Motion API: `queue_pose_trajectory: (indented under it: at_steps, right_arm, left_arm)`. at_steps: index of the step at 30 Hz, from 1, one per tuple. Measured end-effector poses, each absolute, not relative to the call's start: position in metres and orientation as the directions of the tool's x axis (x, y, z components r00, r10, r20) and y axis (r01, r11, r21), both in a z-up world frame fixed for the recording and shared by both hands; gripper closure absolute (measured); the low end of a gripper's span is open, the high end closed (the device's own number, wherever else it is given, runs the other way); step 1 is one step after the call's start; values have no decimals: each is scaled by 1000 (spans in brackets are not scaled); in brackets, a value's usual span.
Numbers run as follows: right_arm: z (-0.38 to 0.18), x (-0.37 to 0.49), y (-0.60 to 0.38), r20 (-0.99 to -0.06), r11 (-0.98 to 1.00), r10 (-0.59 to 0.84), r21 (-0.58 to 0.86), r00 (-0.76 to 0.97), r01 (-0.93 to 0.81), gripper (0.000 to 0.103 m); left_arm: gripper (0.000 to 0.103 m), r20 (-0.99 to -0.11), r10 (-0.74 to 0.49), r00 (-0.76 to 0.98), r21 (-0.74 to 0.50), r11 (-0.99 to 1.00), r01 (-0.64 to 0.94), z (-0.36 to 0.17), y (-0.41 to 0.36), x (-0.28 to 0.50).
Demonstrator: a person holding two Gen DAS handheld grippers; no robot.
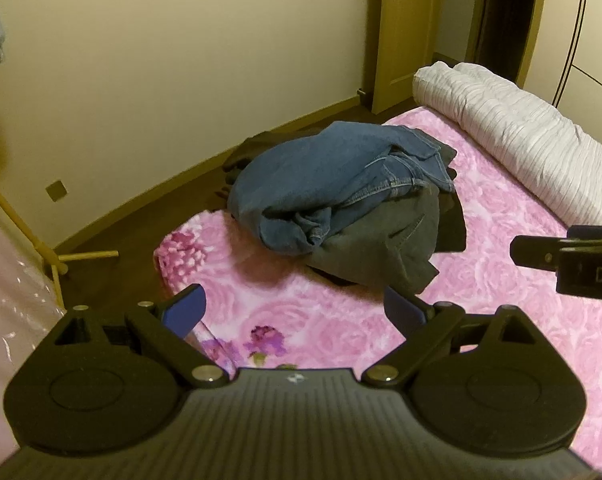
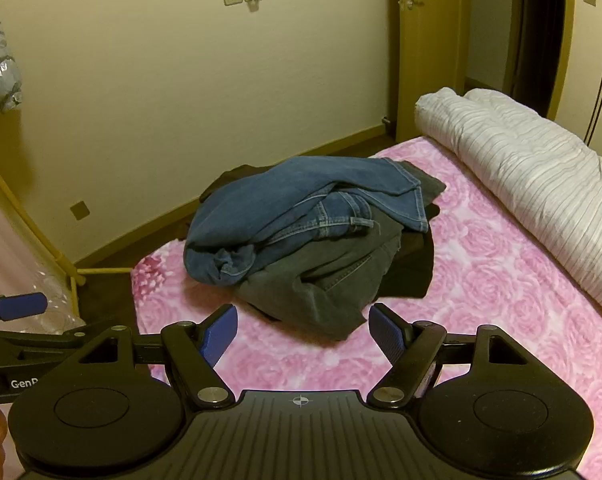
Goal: Fold clothes
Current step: 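Approach the pile of blue jeans with both tools open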
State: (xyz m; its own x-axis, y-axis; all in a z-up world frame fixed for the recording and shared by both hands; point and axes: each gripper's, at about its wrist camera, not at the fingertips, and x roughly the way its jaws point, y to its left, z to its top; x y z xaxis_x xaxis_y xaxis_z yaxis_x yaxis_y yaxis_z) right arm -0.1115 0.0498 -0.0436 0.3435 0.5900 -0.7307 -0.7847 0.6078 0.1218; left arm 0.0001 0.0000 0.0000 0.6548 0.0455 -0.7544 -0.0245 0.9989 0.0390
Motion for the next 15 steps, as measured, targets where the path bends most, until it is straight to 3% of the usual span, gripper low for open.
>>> queue_pose_trajectory:
  at_steps: [15]
  right_arm:
    - [-47, -112, 49, -730, 607, 592, 125, 341, -785, 27]
  left_arm:
    - [9, -769, 18, 639, 0, 1000, -29, -8, 6, 2]
